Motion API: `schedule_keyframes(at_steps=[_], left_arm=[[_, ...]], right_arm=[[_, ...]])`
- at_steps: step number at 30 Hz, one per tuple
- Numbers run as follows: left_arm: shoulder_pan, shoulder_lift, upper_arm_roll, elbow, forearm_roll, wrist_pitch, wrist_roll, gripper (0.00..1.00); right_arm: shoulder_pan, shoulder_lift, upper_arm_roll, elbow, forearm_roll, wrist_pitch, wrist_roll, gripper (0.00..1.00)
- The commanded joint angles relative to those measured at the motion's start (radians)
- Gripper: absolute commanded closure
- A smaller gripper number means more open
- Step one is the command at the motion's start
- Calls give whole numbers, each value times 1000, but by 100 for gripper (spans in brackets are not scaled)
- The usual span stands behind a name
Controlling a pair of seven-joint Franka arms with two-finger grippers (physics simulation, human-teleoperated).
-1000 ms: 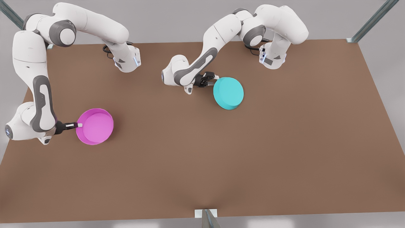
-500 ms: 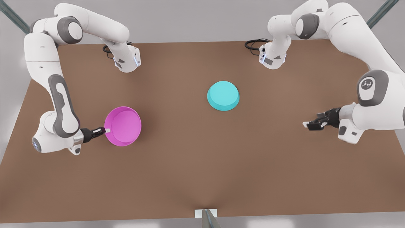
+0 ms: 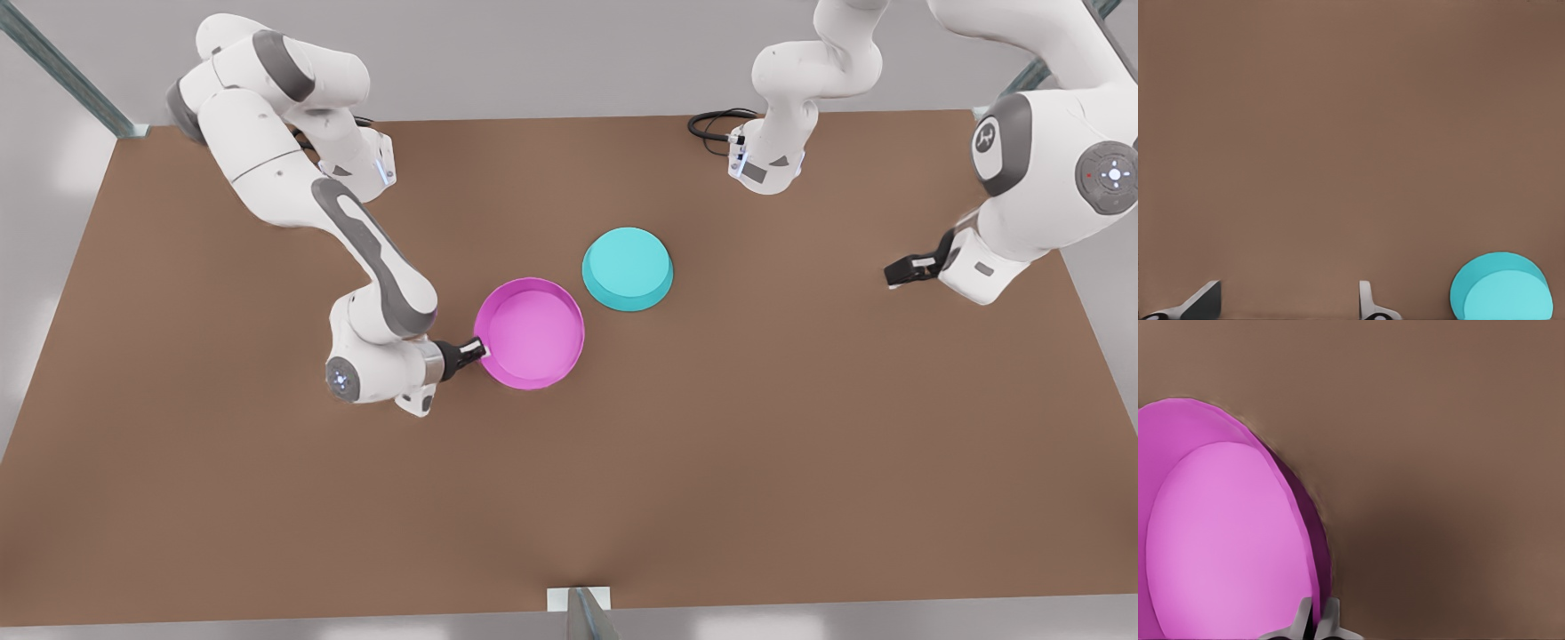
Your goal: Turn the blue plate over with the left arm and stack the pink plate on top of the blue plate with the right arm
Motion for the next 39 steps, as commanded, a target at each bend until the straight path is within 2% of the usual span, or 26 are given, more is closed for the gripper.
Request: schedule_keyframes(at_steps=[1,7,9,15,22,24,30,39], left_arm=[[-28,0,0,0,7,0,0,0],[-28,0,1,2,7,0,0,0],[-28,0,1,2,7,0,0,0],[-28,1,0,3,8,2,0,0],[-28,1,1,3,8,0,0,0],[-29,1,1,3,8,0,-2,0],[-32,3,0,3,8,0,-2,0],[-32,3,0,3,8,-3,-2,0]], right_arm=[[15,-3,2,0,-4,2,8,79],[33,-69,158,-95,1,38,40,79],[51,-75,183,-129,-4,73,43,79],[194,-75,181,-135,-16,220,160,79],[329,-55,158,-118,-228,400,412,79],[372,-53,123,-118,-228,412,416,79],[335,-60,123,-247,-255,466,444,79],[392,-58,123,-221,-262,515,508,79]])
